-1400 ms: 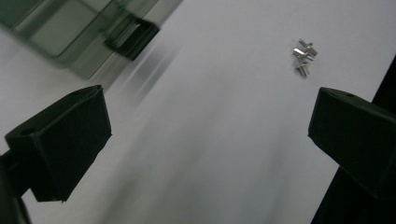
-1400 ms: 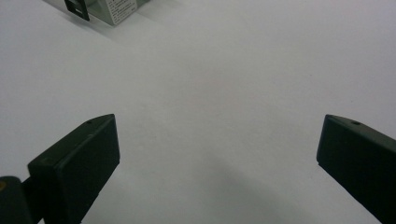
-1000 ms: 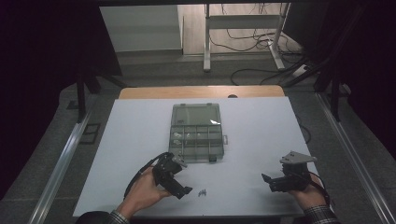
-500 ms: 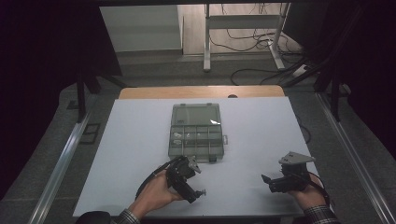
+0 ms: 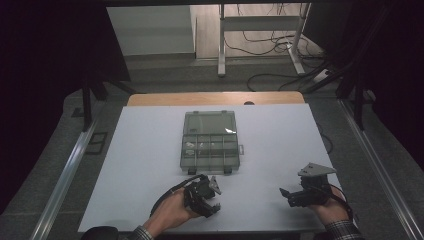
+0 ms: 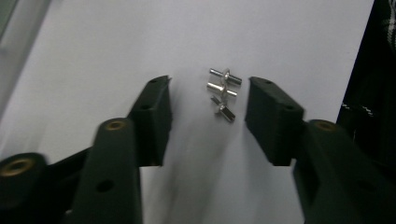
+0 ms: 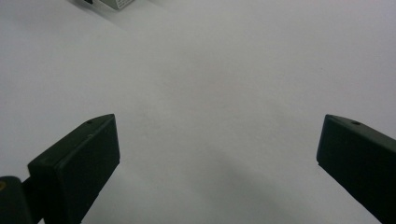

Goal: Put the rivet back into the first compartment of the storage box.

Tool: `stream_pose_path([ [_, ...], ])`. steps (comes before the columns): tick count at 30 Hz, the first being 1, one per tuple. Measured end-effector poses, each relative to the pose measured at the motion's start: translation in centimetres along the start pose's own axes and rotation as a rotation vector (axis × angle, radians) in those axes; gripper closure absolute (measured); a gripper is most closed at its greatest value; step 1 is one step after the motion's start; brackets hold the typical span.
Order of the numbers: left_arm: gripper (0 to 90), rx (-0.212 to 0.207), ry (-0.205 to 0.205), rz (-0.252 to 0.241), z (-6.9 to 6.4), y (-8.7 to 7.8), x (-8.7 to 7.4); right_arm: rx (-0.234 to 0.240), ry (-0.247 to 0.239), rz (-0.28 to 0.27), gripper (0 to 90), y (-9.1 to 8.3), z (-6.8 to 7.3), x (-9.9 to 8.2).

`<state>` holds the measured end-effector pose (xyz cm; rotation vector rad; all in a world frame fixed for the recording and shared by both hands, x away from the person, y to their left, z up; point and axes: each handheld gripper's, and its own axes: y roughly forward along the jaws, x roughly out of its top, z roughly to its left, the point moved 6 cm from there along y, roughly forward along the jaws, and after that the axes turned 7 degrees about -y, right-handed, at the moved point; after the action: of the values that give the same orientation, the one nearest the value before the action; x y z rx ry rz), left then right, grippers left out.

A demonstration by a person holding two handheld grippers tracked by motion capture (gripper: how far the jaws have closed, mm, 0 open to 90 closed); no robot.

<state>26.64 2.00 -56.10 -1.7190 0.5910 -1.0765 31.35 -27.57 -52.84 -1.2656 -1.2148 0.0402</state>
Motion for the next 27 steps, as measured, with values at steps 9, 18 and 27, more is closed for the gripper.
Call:
stream_pose_path([
  [9,78.2,0.009,0.02,0.005,-0.35,0.27,-0.23,0.008,-0.01,0.001,0.0,0.05,0.12,0.0],
  [18,81.9,-0.032,-0.017,0.009,-0.03,0.16,-0.35,0.007,-0.012,0.004,0.0,0.05,0.12,-0.05],
  [27,81.9,-0.041,-0.047,0.002,0.61,-0.36,-0.56,0.008,-0.011,0.004,0.0,0.05,0.1,-0.05],
])
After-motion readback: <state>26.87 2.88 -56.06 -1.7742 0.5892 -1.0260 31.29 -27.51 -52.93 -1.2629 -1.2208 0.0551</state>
